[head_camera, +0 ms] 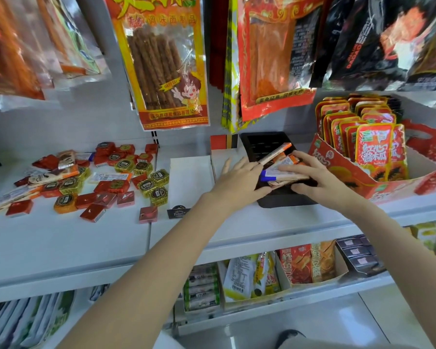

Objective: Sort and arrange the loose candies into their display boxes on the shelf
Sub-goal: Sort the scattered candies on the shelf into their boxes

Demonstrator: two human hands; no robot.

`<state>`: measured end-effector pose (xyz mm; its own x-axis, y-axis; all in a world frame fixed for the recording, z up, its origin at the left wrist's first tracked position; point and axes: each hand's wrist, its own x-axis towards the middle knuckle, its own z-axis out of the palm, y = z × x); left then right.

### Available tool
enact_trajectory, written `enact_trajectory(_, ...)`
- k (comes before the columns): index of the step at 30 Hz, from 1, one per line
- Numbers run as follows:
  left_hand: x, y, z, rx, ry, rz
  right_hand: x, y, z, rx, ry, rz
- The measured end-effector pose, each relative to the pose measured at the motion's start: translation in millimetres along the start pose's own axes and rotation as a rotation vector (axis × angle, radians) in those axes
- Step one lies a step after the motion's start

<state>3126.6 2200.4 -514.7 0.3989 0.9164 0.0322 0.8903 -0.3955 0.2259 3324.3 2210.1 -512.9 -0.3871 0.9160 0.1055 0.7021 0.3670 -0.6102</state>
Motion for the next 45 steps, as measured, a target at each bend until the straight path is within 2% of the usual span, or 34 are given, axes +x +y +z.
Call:
enact_trajectory(2, -1, 1, 1, -0.03, 0.0, 0.024, -6, -6, -2, 0.096, -0.04, 0.033)
enact_trajectory(3, -1, 2, 1, -0.039, -0.002, 0.037, -7, -6, -1, 0.043, -0.02, 0.022)
enact_trajectory(8, -5, 6, 6, 0.012, 0.027, 0.023, -7, 2, 23, -0.316, 0.217, -0.08)
enact_trajectory(14, -13, 5, 10, 0.037, 0.075, 0.035, 14, -1, 31, -0.487, 0.433, -0.091)
enact_trajectory(17, -13, 0, 10, 0.028, 0.154, 0.029, 20, -1, 29, -0.371, 0.397, -0.023)
enact_trajectory(19, -9, -1, 11, 0.025, 0.199, 0.009, 15, -5, 20, -0.225, 0.259, -0.016)
enact_trajectory(22, -1, 1, 14, 0.034, 0.273, -0.051, 4, -6, 9, -0.249, 0.08, -0.071)
enact_trajectory(25, 4, 5, 16, 0.026, 0.309, -0.1, 2, -3, 14, -0.29, 0.168, -0.084)
enact_trajectory(30, 2, 6, 13, 0.038, 0.27, -0.1, 12, -16, 41, -0.453, 0.385, 0.123)
enact_trajectory(35, -3, 2, 11, -0.008, 0.265, -0.079, 18, -24, 49, -0.498, 0.376, 0.165)
enact_trajectory(41, -21, -6, -1, -0.102, 0.292, -0.049, 3, -27, 34, -0.413, 0.402, 0.111)
enact_trajectory(45, -51, -23, -12, -0.071, 0.319, -0.069, 7, -57, 39, -0.326, 0.46, -0.067)
